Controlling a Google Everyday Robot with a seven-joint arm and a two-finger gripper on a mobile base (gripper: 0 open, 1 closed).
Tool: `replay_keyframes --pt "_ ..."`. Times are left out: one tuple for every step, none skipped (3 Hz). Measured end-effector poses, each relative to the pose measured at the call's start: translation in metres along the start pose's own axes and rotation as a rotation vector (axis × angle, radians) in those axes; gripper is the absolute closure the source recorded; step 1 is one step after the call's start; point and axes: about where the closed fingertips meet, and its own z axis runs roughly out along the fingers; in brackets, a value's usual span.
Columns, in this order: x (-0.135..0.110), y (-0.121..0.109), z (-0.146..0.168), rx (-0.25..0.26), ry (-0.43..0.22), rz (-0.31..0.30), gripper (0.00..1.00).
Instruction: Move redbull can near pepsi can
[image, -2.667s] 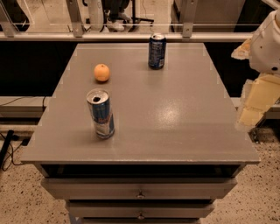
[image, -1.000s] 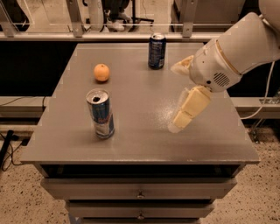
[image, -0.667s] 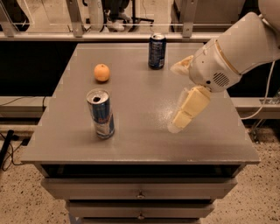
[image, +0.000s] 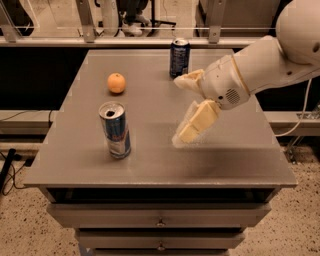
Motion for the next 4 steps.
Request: replay_keyframes --pt "-0.010 0.000 0.037 -0.082 -0.124 0.000 0.00" --pt "-0.015 -0.001 0.074 -0.153 -0.253 0.015 0.00" --pt "-0.019 -0.001 0.090 -0.185 -0.314 0.023 0.00" --pt "-0.031 0.012 0.103 -0.221 -0.373 0.024 0.00"
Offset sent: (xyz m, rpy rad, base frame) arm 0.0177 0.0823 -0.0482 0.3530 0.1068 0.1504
